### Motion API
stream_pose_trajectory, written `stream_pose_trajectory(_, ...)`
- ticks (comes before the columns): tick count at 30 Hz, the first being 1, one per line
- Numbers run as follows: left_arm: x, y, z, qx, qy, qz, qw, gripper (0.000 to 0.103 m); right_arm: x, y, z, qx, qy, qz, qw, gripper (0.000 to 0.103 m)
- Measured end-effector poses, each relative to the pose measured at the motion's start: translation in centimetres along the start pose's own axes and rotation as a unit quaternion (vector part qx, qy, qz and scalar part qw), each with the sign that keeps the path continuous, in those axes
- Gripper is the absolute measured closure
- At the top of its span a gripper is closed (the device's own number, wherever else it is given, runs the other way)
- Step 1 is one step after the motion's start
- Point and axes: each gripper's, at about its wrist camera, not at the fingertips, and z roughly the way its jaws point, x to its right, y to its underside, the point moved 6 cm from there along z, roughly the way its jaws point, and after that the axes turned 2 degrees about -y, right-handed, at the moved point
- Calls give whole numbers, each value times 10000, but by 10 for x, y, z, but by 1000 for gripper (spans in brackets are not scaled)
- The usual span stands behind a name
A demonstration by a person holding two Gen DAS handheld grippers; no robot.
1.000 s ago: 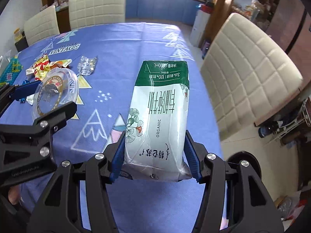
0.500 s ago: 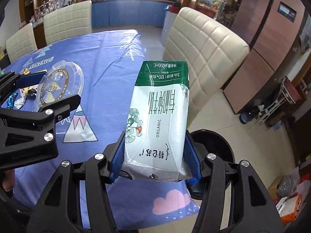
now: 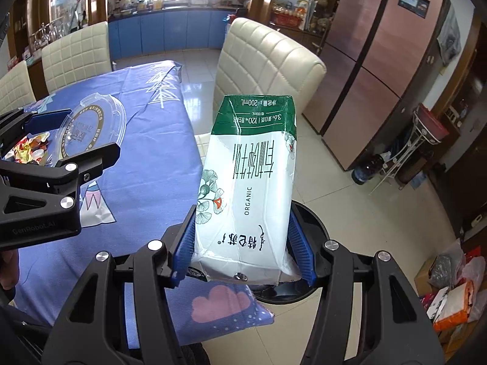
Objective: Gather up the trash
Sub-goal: 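Carry the carton over the bin and open the right gripper while the left carries the lid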
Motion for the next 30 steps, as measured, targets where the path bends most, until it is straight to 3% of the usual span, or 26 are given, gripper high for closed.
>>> stream_pose_trajectory(12,35,-20,7,116,272,242,9993,18,37,5,4,-89,361,302,9989,45)
stream_pose_trajectory(27,50,-39,21,153,278,406,9987,18,72,4,16,-147,385,615,9973,44)
stream_pose_trajectory(30,51,-39,25,132,291,420,9986,18,77,5,19,-123,423,698,9966,33)
